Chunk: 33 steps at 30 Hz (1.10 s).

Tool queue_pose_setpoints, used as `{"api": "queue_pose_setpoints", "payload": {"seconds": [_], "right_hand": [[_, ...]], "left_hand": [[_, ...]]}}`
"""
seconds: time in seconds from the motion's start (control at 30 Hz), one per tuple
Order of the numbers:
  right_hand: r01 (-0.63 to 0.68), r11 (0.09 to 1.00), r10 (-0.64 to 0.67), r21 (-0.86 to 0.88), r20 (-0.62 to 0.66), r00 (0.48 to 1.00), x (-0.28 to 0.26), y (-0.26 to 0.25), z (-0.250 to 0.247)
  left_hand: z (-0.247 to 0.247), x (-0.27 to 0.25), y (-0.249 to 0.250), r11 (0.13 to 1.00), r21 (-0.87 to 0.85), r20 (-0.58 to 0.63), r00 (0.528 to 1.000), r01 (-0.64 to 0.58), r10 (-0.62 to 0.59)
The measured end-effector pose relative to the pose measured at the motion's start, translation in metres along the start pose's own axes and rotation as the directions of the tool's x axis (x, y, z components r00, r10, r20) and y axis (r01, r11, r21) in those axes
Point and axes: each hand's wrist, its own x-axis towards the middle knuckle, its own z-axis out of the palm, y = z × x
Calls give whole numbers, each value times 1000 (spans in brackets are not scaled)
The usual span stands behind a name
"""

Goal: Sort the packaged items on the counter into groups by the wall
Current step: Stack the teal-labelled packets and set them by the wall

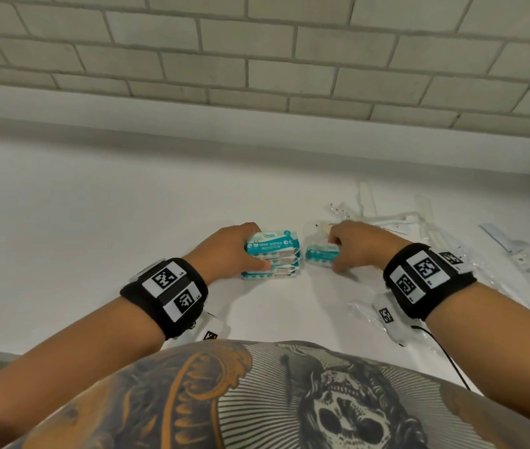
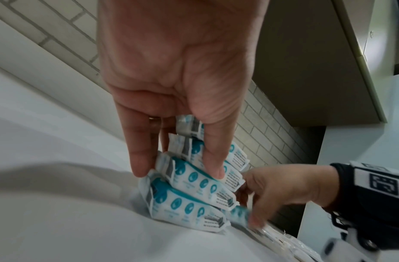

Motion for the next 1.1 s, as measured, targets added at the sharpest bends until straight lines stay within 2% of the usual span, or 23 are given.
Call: {"api": "queue_pose_setpoints", "payload": {"seconds": [0.07, 0.13, 0.17, 0.23, 0.3, 0.4, 0.47, 0.53, 0.6, 0.7, 0.73, 0.8, 0.87, 0.9, 1.0, 1.1], "right_hand": [[20, 997, -9, 69, -153, 988, 1, -2, -17], [125, 972, -54, 200, -329, 943, -4, -11, -38], [195, 953, -98, 230, -377, 921, -7, -18, -48], [324, 923, -235, 206, -366, 901, -14, -39, -60], [399, 906, -348, 142, -288, 892, -20, -60, -62], [430, 902, -413, 47, -203, 888, -19, -81, -50], [430, 902, -421, 14, -179, 889, -16, -86, -41], [415, 910, -406, 20, -169, 898, -16, -84, -37], [388, 916, -365, 104, -187, 912, -17, -76, -39], [282, 902, -193, 326, -278, 941, -21, -63, -42], [218, 887, -123, 407, -248, 961, -22, -59, -41], [71, 842, -58, 535, -42, 997, -23, -51, -34], [-43, 767, -81, 640, 164, 983, -22, -46, -21], [-79, 726, -99, 683, 217, 971, -20, -45, -14], [-109, 643, -162, 758, 275, 948, -12, -49, -1], [-95, 637, -180, 765, 268, 947, -5, -54, 3]], "left_hand": [[-1, 0, 0, 1000, 4, 1, 1000, 1, -1], [-2, 0, 1, 1000, 17, 1, 1000, 1, -1], [-2, 0, 0, 1000, 19, 2, 1000, 5, -5], [-2, -1, 1, 1000, -18, 12, 1000, 23, -23], [-2, -2, 1, 993, -113, 21, 999, 39, -37], [-7, -4, -2, 967, -250, 30, 999, 46, -40], [-10, -4, -4, 970, -239, 43, 998, 51, -42], [-11, -5, -8, 975, -213, 40, 998, 58, -51], [-11, -5, -12, 973, -222, 29, 997, 70, -65], [-14, -9, -13, 956, -278, 13, 995, 97, -97], [-16, -11, -12, 943, -310, 24, 993, 121, -120], [-21, -13, -11, 919, -338, 90, 979, 201, -181], [-24, -15, -9, 902, -330, 206, 954, 279, -219], [-25, -15, -8, 891, -341, 259, 941, 301, -219], [-24, -7, -6, 860, -390, 368, 912, 330, -183], [-22, 4, -11, 844, -422, 398, 904, 330, -155]]}}
